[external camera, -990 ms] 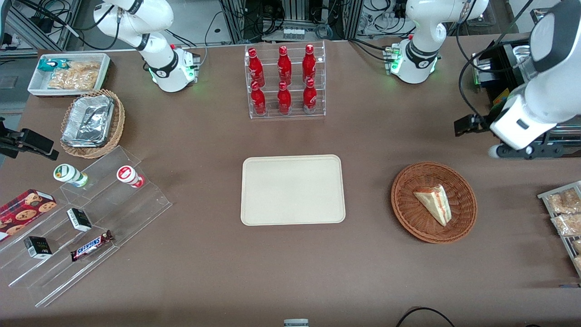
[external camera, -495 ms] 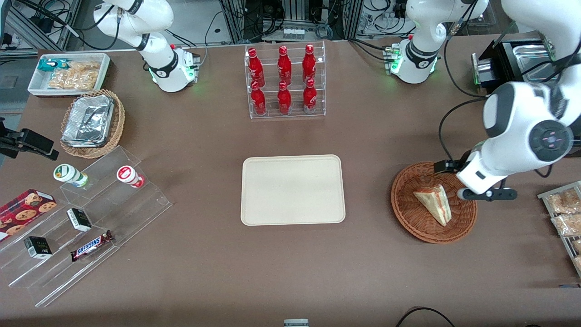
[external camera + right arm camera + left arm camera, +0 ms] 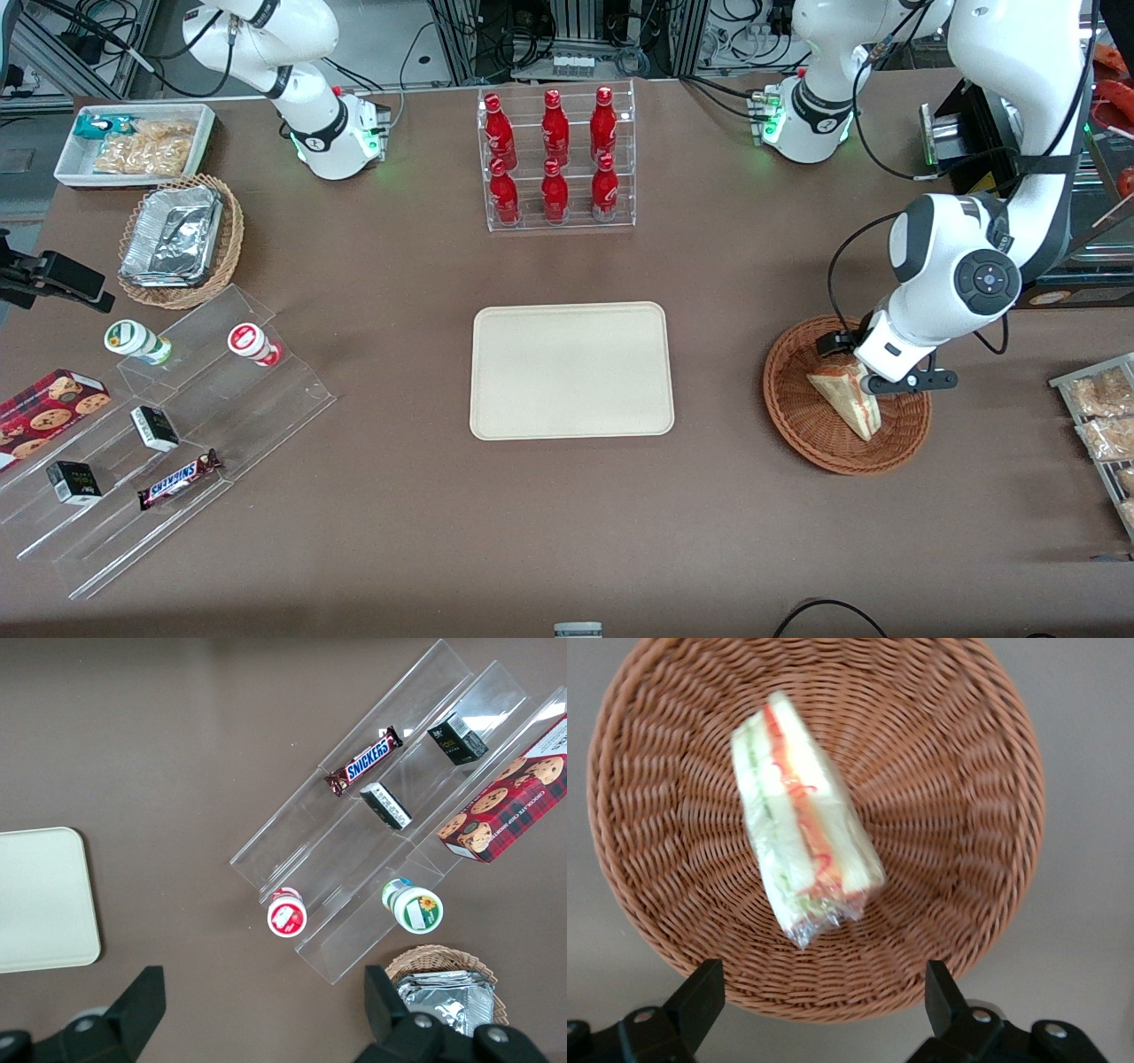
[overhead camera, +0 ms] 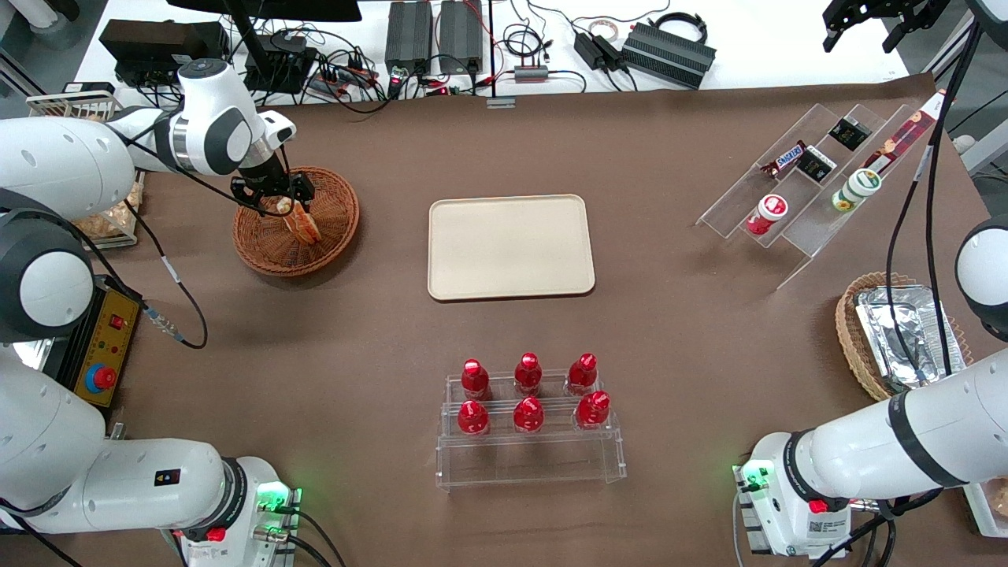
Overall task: Place sandwich from basket to tray
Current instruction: 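Lower the left gripper and close it on the wrapped sandwich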
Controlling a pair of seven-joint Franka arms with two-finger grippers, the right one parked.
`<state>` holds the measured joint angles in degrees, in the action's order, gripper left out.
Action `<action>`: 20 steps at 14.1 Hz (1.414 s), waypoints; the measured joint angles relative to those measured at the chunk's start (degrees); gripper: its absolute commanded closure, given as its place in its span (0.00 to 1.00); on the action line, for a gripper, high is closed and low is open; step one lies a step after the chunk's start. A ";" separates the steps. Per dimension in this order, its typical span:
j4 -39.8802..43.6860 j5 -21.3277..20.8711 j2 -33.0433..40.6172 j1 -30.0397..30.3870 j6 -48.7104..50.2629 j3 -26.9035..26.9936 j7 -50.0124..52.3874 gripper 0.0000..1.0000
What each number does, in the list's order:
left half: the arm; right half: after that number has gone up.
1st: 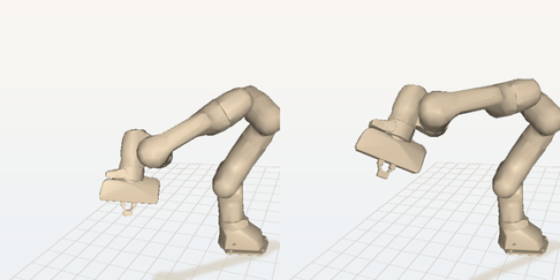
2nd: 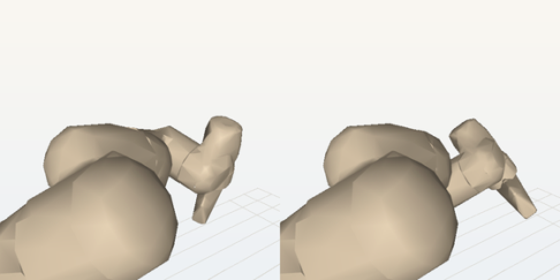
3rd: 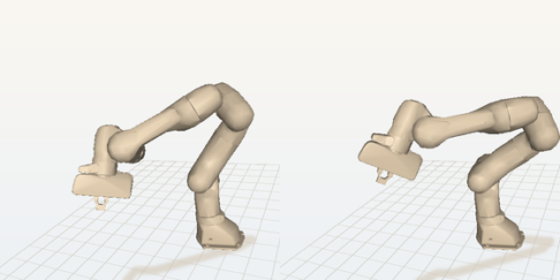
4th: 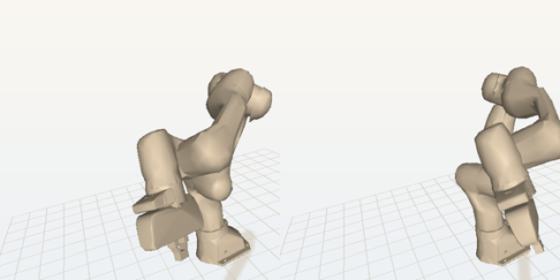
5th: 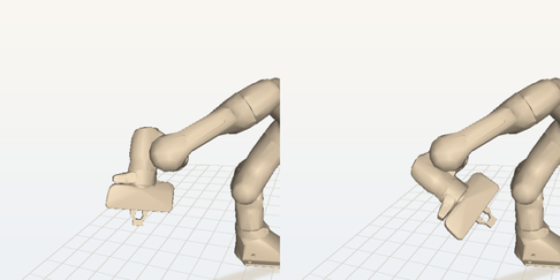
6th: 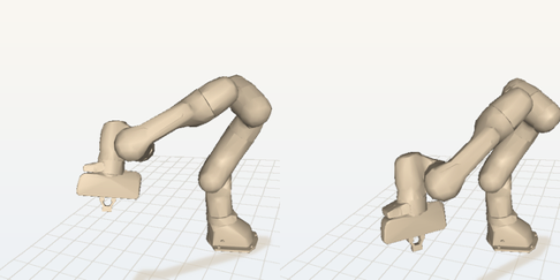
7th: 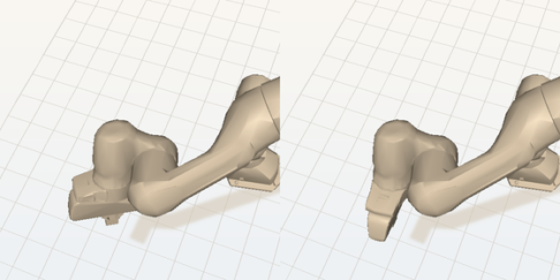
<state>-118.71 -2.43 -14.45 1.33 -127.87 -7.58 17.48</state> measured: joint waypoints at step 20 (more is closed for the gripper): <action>1.03 0.00 -8.95 1.25 -13.02 0.78 31.02 0.91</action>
<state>-117.67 -2.44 -23.39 2.58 -140.89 -6.80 48.50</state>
